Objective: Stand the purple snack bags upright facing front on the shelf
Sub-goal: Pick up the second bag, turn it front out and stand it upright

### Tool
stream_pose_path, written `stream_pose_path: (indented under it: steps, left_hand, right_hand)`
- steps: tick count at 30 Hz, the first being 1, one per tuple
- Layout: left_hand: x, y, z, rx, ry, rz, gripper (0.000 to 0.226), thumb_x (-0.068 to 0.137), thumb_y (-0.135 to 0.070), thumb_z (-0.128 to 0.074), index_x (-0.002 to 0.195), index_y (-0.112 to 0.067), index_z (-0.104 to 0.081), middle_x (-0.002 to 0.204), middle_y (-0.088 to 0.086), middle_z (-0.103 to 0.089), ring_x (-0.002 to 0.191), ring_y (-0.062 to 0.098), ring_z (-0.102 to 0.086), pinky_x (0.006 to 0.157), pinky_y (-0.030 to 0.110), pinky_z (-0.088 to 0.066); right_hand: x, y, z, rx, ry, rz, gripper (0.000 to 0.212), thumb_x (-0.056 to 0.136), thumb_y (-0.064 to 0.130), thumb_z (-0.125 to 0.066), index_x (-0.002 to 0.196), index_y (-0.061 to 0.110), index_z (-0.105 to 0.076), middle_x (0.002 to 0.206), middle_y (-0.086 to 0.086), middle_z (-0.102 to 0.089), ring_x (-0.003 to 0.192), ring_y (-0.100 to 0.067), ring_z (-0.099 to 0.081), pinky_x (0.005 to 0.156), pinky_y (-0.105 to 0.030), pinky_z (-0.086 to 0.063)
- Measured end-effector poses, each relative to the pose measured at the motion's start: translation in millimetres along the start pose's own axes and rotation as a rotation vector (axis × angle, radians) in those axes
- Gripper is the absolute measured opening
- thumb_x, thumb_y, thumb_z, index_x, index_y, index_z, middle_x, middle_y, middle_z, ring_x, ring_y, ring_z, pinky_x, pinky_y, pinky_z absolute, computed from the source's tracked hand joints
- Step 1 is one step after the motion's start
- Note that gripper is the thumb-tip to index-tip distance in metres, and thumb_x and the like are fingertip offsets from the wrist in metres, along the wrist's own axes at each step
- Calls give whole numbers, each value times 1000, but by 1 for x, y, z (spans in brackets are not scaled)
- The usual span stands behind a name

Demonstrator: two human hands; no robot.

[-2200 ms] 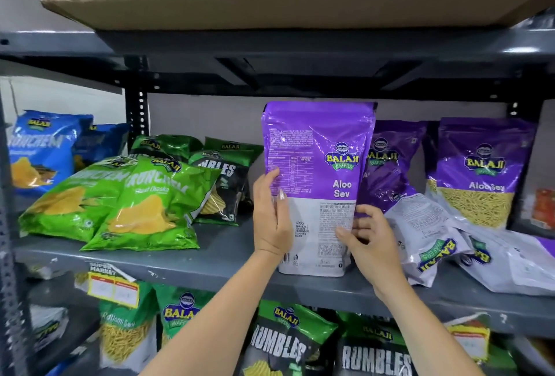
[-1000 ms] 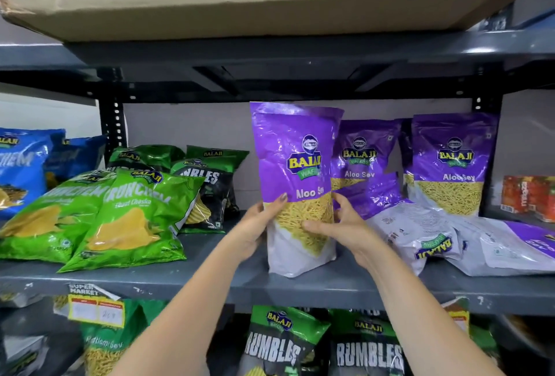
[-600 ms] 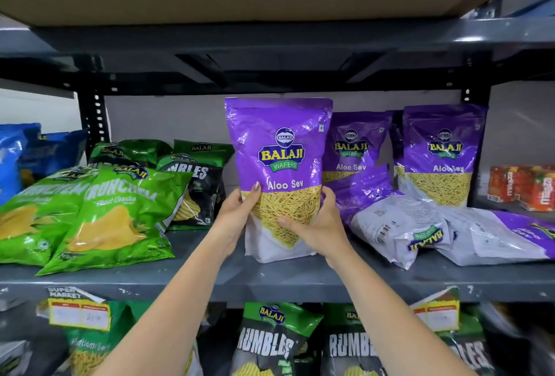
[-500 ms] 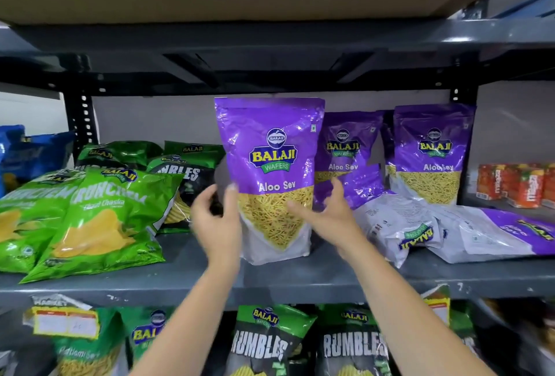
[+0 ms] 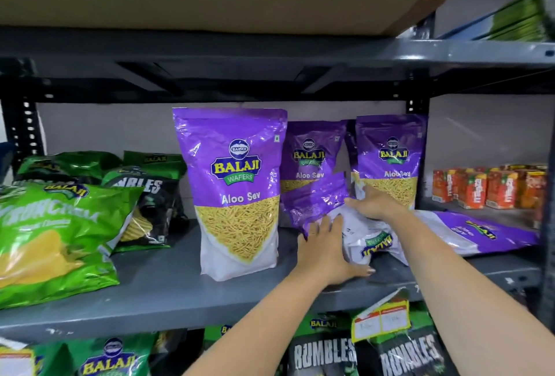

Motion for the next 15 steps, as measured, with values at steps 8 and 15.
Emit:
stream_pose_path:
  steps: [8, 15]
  left_hand:
    - [-6, 2, 0, -44, -88, -95, 99, 76, -50, -70, 152, -21, -13, 163, 5, -10, 149, 22, -14, 115, 40, -31]
    - [-17, 12, 6, 126, -247, -298, 89, 79, -23, -69, 152, -18, -19, 163, 7, -8, 150, 25, -10, 115, 39, -34]
  right_hand:
    - [-15, -3, -7, 30, -259, 70, 55, 87, 44, -55, 132, 15, -42, 129, -11, -62, 125, -32, -52, 114, -44, -16]
    - [-40, -11, -25, 136, -653, 165, 56, 93, 37, -47, 141, 12, -30, 98, -17, -72, 110, -37, -60, 104, -47, -30]
Point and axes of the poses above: each hand's wrist, its own x-axis towards the middle knuckle, its own z-axis out of the back of the hand, y = z × x, the point moved 1 cm from there along x, towards the middle knuckle
